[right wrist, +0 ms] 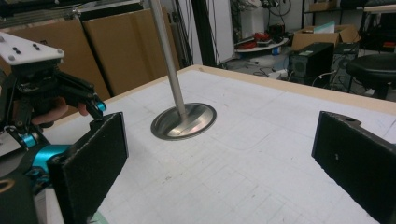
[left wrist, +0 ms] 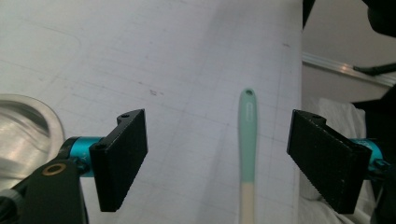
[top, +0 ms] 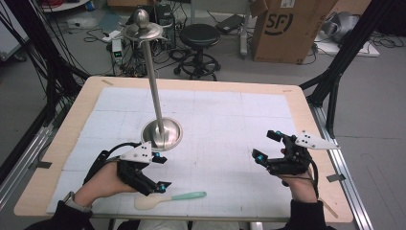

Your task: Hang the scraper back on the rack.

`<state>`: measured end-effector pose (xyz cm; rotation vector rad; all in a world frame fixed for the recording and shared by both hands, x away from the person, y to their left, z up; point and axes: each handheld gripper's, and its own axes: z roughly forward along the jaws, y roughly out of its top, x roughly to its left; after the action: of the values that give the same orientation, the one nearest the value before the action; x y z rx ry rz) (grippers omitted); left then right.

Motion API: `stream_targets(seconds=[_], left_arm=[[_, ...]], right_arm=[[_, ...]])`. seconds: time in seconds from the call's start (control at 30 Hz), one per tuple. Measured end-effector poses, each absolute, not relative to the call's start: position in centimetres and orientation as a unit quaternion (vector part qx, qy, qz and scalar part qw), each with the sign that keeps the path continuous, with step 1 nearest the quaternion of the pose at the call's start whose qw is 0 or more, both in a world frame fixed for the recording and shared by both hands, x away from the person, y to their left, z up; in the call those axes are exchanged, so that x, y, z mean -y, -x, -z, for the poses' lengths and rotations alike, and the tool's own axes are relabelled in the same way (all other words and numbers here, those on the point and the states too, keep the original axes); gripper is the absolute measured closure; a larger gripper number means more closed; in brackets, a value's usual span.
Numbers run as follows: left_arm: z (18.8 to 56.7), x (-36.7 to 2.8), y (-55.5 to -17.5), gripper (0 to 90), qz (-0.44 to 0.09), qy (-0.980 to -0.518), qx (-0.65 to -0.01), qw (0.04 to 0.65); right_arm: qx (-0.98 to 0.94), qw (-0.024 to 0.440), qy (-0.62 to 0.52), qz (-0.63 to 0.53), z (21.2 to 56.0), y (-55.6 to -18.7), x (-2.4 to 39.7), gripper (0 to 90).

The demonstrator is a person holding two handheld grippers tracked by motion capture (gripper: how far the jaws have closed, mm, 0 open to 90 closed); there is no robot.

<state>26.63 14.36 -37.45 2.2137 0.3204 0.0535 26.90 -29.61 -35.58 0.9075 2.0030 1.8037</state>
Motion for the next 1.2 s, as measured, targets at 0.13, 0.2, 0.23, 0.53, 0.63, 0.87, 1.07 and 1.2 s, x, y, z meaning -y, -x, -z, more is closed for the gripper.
stream_targets(seconds=[0.13, 0.2, 0.23, 0.53, 0.63, 0.87, 1.07, 1.2], left_arm=[[38.2, -13.8, -26.8, 21.6, -0.018, -0.906, -0.121, 0.405], [38.5, -13.5, -26.8, 21.6, -0.012, -0.913, -0.111, 0.393], [38.6, -13.4, -26.8, 21.6, -0.01, -0.915, -0.107, 0.39], [39.5, -12.2, -26.8, 29.0, 0.029, -0.936, -0.06, 0.345], [39.9, -11.7, -26.7, 31.4, 0.029, -0.944, -0.04, 0.327], [40.6, -10.8, -26.5, 46.7, 0.033, -0.964, -0.033, 0.26], [40.6, -10.1, -26.2, 57.8, 0.03, -0.978, -0.039, 0.201], [40.7, -9.4, -25.9, 61.9, 0.023, -0.986, -0.03, 0.165]], right_arm=[[-0.695, 0.145, -0.316, -0.629, 35.7, -27.0, 29.6, 2.5], [-0.695, 0.142, -0.317, -0.63, 35.7, -26.9, 29.6, 2.5], [-0.694, 0.141, -0.317, -0.63, 35.7, -26.9, 29.6, 2.5], [-0.691, 0.14, -0.318, -0.633, 35.7, -27.0, 29.7, 2.5], [-0.692, 0.139, -0.318, -0.633, 35.8, -27.0, 29.6, 2.5], [-0.693, 0.136, -0.319, -0.632, 35.9, -27.1, 29.7, 2.5], [-0.692, 0.133, -0.321, -0.633, 36.0, -27.1, 29.8, 2.5], [-0.691, 0.131, -0.326, -0.632, 36.0, -27.1, 29.8, 2.5]])
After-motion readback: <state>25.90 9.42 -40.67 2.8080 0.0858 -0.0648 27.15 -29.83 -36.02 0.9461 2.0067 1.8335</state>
